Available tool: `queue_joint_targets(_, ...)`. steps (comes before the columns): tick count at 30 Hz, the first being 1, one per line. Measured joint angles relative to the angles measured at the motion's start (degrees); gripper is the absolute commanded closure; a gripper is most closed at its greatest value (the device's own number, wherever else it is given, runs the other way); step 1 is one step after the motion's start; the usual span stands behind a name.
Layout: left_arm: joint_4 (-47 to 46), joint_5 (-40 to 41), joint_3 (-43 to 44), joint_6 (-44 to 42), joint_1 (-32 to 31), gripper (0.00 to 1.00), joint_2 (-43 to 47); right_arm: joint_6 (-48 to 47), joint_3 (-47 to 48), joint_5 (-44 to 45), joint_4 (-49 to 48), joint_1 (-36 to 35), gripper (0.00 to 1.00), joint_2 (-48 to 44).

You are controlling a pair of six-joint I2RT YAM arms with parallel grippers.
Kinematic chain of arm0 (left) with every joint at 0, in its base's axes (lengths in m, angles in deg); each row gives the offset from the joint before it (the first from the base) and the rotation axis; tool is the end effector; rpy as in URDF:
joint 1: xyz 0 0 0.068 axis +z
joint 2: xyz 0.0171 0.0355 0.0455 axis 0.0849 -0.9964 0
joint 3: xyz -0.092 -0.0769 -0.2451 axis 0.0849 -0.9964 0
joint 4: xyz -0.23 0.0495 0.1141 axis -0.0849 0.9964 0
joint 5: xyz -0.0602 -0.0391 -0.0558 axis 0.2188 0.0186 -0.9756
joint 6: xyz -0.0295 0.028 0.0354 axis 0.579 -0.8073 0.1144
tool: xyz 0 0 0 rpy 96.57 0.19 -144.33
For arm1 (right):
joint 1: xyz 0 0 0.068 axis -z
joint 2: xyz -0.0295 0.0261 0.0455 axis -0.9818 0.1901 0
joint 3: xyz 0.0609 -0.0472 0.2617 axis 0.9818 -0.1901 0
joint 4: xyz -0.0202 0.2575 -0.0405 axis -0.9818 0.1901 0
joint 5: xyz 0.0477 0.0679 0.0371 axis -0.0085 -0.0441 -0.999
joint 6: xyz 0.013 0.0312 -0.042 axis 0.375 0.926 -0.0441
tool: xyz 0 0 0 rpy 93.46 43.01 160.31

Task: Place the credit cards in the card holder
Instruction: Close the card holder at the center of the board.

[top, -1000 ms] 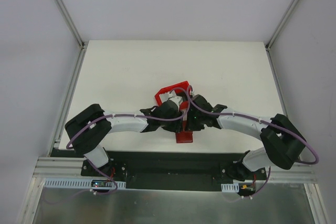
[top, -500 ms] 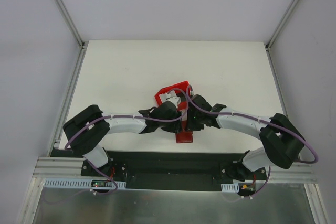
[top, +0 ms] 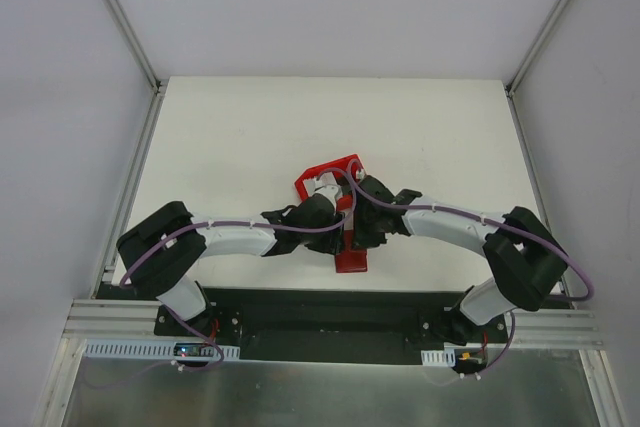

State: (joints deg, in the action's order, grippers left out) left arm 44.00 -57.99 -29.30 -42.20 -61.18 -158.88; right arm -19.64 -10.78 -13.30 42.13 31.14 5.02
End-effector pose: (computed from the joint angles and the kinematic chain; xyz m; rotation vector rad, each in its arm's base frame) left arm 0.1748 -0.2614 0.1629 0.3952 2.3730 -0.8172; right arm 0.1939 0.2167 0.1751 -0.4882 2.6740 0.4805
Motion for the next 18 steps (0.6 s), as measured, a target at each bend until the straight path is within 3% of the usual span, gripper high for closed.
queue_joint_targets(18,-0.28,0.15,-0.57,0.02,0.00,0.52,0.48,-0.37,0.81,-0.24,0.70,-0.04,0.88,0.68)
